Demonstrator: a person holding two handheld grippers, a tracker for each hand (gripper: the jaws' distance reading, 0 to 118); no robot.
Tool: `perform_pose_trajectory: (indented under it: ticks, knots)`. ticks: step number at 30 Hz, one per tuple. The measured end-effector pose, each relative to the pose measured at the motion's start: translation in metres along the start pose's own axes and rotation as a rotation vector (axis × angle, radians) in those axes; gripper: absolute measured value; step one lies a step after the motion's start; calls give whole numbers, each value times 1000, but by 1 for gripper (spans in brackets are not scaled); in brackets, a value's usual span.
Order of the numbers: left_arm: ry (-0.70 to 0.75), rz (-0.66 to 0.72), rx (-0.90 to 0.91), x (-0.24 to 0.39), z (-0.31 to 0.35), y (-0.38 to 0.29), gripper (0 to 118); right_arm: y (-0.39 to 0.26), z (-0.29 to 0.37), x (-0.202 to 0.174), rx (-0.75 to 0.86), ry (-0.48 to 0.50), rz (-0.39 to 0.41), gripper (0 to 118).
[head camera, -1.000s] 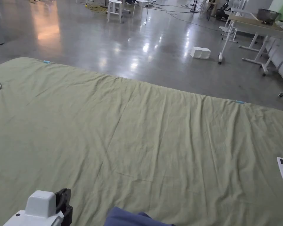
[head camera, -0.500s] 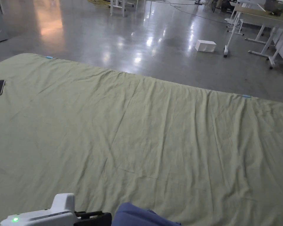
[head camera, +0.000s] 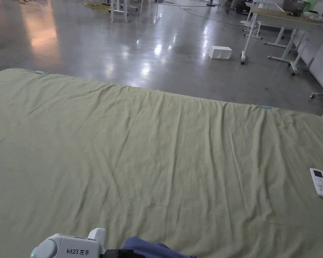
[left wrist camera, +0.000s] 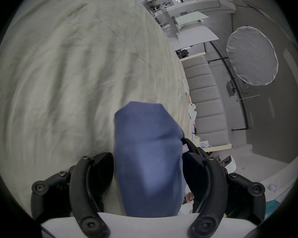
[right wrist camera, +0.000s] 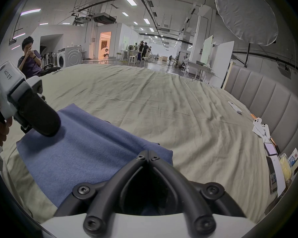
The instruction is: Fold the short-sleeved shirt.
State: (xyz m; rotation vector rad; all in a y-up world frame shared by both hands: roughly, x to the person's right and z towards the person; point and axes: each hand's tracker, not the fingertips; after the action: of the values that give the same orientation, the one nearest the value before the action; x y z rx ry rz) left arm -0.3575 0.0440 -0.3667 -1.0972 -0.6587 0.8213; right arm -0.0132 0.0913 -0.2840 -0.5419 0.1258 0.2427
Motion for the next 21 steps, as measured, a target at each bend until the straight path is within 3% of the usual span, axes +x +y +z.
perform_pose_trajectory:
  ticks: [3, 5, 8, 11, 13, 21]
  knots:
    - [-21, 19, 23, 4, -11, -4, 76, 0, 0, 2, 1, 7, -7, 0]
    - [20, 41, 19, 7, -16, -7, 48, 2, 0, 5, -5, 9, -13, 0]
    - [-8, 71, 31, 1, -18, -14, 35, 4, -1, 11, -13, 15, -37, 0]
    - [-53, 145, 42, 0, -12, -23, 32, 4, -5, 16, -18, 28, -40, 0]
    - [-109, 151, 67, 1, -8, -30, 31, 5, -4, 21, -25, 49, -83, 0]
    - [-172, 206, 104, 5, -2, -42, 30, 3, -2, 23, -8, 80, -75, 0]
